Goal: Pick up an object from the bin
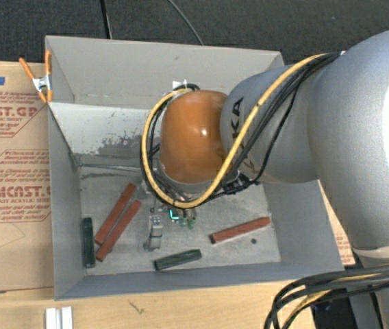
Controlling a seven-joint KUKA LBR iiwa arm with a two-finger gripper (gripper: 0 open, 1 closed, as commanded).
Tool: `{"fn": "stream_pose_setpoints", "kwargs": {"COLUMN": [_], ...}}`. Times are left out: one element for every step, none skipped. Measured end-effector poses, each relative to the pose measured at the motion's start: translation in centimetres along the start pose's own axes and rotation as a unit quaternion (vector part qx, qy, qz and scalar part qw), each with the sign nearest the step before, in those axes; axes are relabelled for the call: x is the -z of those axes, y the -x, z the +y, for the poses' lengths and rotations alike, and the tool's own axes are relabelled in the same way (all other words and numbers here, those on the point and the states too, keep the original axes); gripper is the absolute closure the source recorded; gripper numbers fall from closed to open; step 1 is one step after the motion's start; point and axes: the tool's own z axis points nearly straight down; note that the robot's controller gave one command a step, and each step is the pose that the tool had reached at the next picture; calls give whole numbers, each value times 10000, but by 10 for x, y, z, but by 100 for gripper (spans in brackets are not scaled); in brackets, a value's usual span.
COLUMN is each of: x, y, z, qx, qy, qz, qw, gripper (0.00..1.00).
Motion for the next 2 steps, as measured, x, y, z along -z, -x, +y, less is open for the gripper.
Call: {"fn": "stream_pose_setpoints", "kwargs": {"x": [4, -20], "y": [2, 9], "z": [0, 14], "qx": [-5, 392], "qy": [6, 3], "qz": [-35, -82], "qw": [10000, 9992], "gripper": [0, 0]}}
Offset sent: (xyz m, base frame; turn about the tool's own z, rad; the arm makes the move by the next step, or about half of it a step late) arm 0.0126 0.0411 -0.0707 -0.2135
